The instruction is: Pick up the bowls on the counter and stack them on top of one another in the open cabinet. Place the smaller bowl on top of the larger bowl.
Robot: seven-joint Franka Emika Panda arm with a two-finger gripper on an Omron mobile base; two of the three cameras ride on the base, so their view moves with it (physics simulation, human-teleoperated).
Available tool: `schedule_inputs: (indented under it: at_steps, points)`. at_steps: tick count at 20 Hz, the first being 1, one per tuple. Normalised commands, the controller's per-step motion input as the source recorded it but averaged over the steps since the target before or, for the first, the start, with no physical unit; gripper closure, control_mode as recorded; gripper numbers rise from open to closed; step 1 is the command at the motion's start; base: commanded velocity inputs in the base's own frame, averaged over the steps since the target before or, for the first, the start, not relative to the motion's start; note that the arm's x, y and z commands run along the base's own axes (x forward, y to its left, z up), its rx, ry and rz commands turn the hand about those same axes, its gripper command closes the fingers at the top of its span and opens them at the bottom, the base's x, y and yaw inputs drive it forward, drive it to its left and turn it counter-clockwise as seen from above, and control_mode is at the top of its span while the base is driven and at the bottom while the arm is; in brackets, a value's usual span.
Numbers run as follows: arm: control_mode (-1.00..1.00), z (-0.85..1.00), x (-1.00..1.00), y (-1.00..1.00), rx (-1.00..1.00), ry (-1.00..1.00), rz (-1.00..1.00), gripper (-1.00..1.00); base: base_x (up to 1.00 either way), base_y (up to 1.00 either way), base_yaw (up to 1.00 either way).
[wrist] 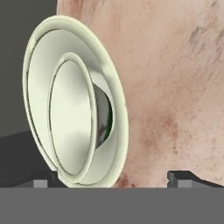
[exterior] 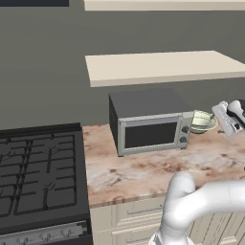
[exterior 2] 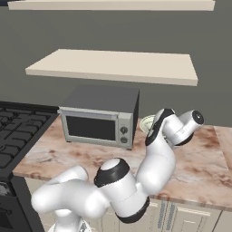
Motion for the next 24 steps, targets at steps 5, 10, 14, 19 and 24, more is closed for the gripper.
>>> schedule_inputs:
  at_steps: [5, 10, 14, 19, 24]
  points:
    - [-1.00, -0.16, 0.07, -0.03, 0.00, 0.01, 0.00, -1.00, 0.00, 0.00, 0.00]
    - [-1.00, -0.15, 0.12, -0.02, 0.00, 0.01, 0.00, -1.00, 0.00, 0.00, 0.00]
    - [-1.00, -0.01, 0.12, 0.00, 0.01, 0.00, 0.00, -1.00, 0.00, 0.00, 0.00]
    - [-1.00, -0.04, 0.08, 0.00, 0.00, 0.00, 0.00, -1.00, 0.00, 0.00, 0.00]
    - [-1.00, -0.08, 0.07, 0.00, 0.01, 0.00, 0.00, -1.00, 0.00, 0.00, 0.00]
